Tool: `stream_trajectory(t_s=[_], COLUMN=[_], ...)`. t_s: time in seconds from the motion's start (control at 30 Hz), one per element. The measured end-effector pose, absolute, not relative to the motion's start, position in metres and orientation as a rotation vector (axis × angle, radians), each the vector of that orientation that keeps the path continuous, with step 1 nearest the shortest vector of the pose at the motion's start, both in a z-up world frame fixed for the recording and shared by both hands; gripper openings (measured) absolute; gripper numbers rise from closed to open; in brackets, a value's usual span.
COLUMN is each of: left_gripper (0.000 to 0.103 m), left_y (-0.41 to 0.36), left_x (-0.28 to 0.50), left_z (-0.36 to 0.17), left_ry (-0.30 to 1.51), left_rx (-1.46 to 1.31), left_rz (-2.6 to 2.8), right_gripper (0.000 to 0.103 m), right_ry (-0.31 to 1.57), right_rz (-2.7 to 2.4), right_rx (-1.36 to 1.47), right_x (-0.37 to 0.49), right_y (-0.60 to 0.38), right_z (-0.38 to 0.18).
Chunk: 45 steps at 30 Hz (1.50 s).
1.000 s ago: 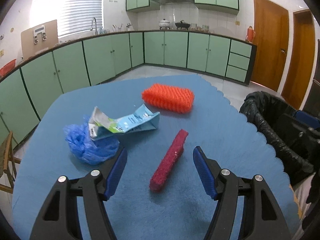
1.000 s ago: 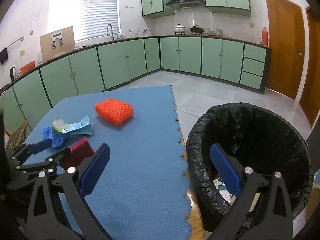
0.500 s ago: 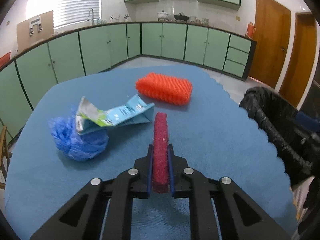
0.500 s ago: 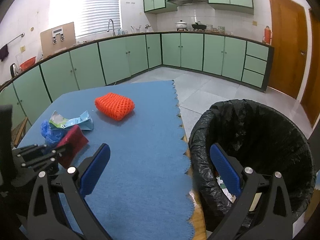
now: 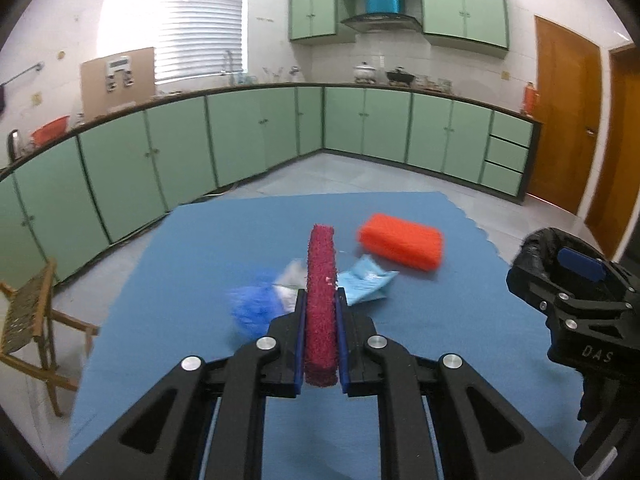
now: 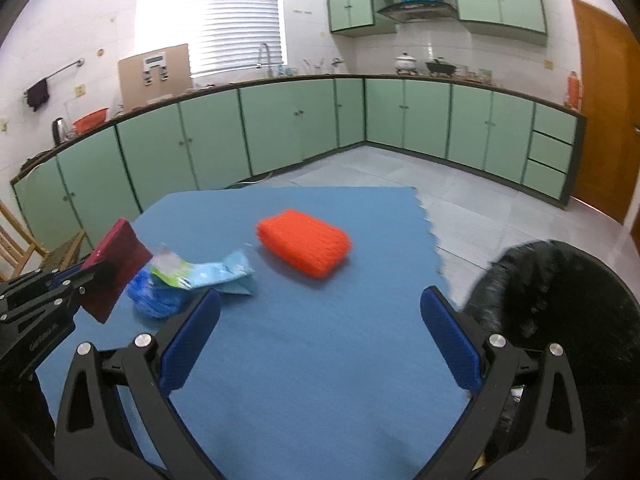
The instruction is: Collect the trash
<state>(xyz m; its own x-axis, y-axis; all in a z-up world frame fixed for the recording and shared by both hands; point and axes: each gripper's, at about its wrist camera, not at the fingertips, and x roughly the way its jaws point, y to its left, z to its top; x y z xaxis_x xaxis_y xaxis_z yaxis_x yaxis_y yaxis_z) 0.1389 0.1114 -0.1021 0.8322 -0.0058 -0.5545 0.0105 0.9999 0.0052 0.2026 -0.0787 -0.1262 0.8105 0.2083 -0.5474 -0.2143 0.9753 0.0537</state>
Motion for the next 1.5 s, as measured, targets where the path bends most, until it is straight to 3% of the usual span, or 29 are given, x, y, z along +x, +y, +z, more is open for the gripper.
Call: stream_trajectory(t_s=[0.5,0.87,1.03,1.1,1.17,1.27,1.5], left_gripper=[0.013,0.013,0.013,0.013,0.013,0.013,0.013], left_y=[0.196,0.204,0.204,0.205,0.206,0.206,0.204], left_x=[0.147,0.15,0.151,0.152,0.152,0.152,0.152], left_z=[-0.12,-0.125,-0.126,-0.126,-0.126,-0.127,-0.121], left_ry=[0.616,0.628,0.63,0.631,0.633,0.634,0.618], left_rx=[-0.039,-0.051,-0.057,-0.058,-0.056,-0.058,-0.059], left_rz=[0.182,0.188,0.185,0.183,0.18,0.179,0.16], right_gripper=[0.095,0.062,0.055,0.045,0.024,0.017,0.014], right_ry=[0.618,0.712,0.74,0.756,0.777,0.769,0.734], right_rz=[0.381,0.466,0.482,0.494,0.533,0.561,0.574], right_rx=[-0.06,-0.107,-0.115,-0.116,-0.114,-0.136,-0.137], right_x=[0.243,0.258,0.262,0.265,0.267,0.262,0.25], right_y=[0.024,0.065,0.074,0.078,0.083,0.086,0.075], right_z=[-0.133,-0.155,-0.163,-0.166,-0.167,-0.162,-0.142])
